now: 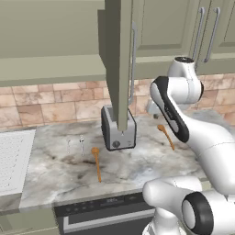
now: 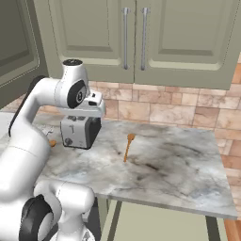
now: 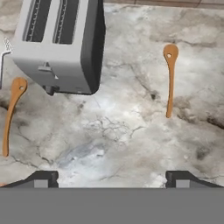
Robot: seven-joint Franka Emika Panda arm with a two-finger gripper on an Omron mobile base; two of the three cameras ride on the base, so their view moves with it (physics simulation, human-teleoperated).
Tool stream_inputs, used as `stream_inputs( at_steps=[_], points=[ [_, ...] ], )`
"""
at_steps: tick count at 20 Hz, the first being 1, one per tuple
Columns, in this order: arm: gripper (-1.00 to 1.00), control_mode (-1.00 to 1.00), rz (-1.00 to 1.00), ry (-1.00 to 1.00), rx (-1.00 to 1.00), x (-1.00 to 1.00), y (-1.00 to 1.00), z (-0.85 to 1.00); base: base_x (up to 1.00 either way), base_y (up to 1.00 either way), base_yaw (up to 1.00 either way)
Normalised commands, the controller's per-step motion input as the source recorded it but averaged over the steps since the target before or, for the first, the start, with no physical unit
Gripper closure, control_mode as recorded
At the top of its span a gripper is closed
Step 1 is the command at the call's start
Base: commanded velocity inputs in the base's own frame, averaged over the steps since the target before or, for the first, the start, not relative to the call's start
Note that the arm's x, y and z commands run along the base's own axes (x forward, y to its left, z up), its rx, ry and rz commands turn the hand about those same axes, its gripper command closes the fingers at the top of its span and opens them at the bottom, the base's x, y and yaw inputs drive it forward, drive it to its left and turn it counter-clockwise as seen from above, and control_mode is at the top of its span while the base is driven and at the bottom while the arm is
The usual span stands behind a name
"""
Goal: Organize the utensils by type. Pick up the wooden spoons from the counter and place them in the open cabinet. Then pick up the metallic utensils from the counter and place them in the open drawer.
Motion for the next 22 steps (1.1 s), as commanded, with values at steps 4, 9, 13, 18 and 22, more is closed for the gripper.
stream_inputs(
  at_steps=[4, 9, 13, 18, 22],
  points=[
    [-1.0, -1.0, 0.0, -0.02, 0.0, -0.07, -0.42, -0.29, 0.0, 0.0, 0.0],
    [-1.0, -1.0, 0.0, 0.0, 0.0, 0.0, -0.44, -0.34, 0.0, 0.0, 0.0],
    [-1.0, -1.0, 0.0, 0.0, 0.0, 0.06, -0.39, -0.45, 0.0, 0.0, 0.0],
    [-1.0, -1.0, 0.0, -0.06, 0.0, 0.08, -0.29, -0.54, 0.0, 0.0, 0.0],
    [-1.0, -1.0, 0.0, -0.25, 0.0, 0.15, -0.11, -0.5, 0.0, 0.0, 0.0]
  ],
)
